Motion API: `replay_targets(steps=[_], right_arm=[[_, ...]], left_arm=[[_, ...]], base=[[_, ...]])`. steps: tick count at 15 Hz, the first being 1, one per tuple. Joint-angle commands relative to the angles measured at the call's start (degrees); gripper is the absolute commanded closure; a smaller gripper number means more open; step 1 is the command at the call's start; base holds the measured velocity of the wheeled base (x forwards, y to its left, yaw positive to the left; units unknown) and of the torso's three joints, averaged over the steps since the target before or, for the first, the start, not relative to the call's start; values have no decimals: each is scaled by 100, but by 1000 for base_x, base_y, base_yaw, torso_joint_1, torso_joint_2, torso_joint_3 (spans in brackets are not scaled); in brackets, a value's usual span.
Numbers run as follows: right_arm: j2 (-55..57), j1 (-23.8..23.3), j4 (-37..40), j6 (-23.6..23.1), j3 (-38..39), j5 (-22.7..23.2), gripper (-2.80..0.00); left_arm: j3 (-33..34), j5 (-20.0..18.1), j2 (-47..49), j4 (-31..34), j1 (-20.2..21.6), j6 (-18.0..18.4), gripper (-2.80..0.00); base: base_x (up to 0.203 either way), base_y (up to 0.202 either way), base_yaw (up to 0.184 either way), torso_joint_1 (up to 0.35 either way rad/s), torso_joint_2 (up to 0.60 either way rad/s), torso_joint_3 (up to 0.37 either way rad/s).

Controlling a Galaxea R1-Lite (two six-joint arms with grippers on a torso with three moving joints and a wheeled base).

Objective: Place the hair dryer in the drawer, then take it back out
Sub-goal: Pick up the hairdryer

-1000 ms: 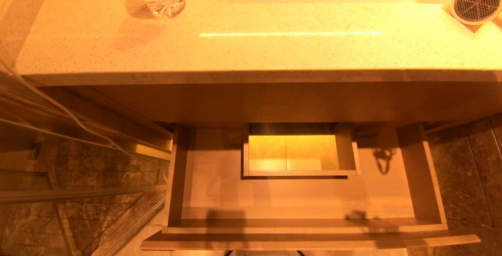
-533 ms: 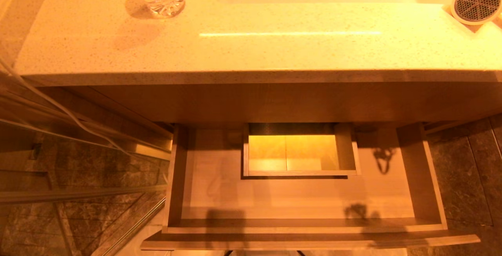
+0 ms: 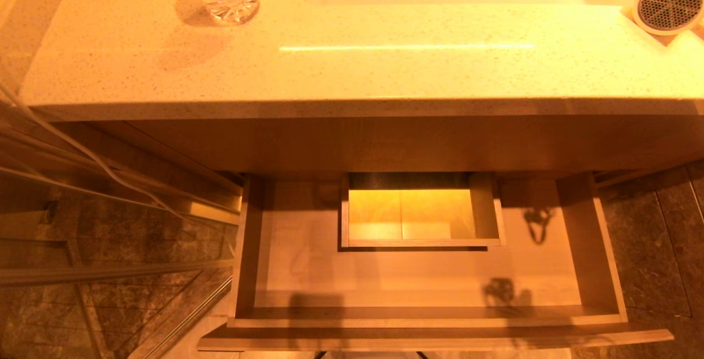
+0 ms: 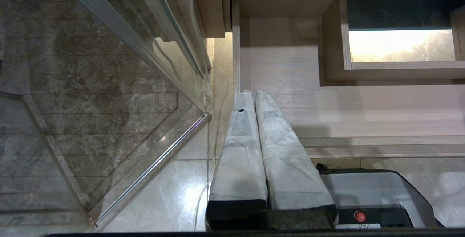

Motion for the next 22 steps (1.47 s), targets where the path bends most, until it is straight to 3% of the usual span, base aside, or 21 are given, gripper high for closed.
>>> replay_targets(steps=[1, 8, 12, 22], right_arm=[[-42, 2, -44, -45, -51, 0, 0], [-45, 2, -234, -206, -181, 24, 0], [-35, 5, -335, -331, -277, 407, 0], [-124, 2, -359, -443, -208, 466, 0]], left_arm=[[-4, 1, 0, -2, 0, 0, 0], [5, 1, 0, -2, 0, 0, 0], [-4, 1, 0, -2, 0, 0, 0], [5, 1, 0, -2, 0, 0, 0]], base=[[0, 0, 0, 65, -12, 51], [0, 0, 0, 240, -56, 176], [0, 0, 0, 66, -27, 49], [0, 0, 0, 93, -44, 42]])
